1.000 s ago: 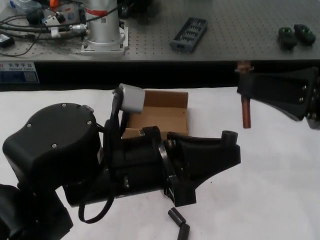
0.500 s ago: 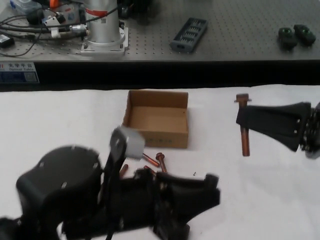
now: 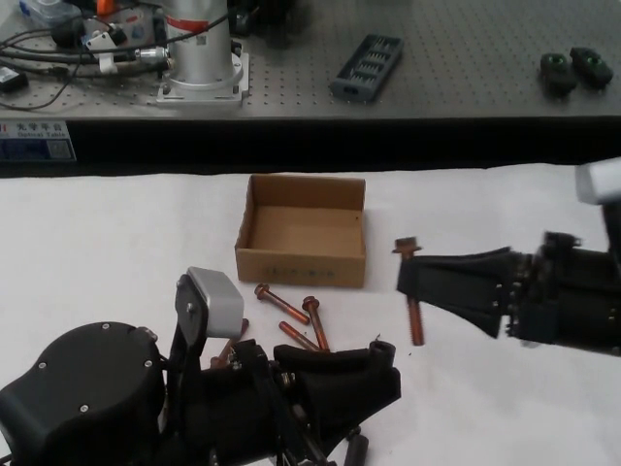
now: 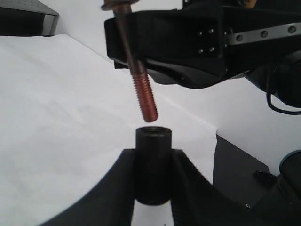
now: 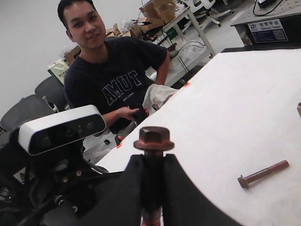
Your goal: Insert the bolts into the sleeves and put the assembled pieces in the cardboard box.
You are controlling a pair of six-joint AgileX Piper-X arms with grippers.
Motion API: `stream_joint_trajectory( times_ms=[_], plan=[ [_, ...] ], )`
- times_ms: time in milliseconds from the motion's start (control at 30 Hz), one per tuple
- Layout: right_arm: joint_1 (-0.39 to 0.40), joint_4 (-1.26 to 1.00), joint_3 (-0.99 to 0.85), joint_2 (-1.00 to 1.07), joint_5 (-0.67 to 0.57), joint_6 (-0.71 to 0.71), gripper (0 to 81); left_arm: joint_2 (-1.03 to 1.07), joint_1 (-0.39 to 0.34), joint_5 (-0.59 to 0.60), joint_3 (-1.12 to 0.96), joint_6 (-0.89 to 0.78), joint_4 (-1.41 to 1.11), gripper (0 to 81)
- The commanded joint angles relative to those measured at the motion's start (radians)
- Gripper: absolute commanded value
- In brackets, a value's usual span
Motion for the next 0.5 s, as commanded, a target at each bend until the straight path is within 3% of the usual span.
stream_joint_trajectory(
  times_ms=[0, 467],
  plan=[
    [0.011, -0.133, -0.002, 0.047, 0.016, 0.043, 4.2, 0.0, -0.004, -0.006, -0.002, 0.009, -0.022, 11.3],
    [0.039, -0.204, -0.002, 0.055, 0.042, 0.121, 4.3, 0.0, -0.004, -0.005, -0.002, -0.063, -0.022, 11.3]
  ],
)
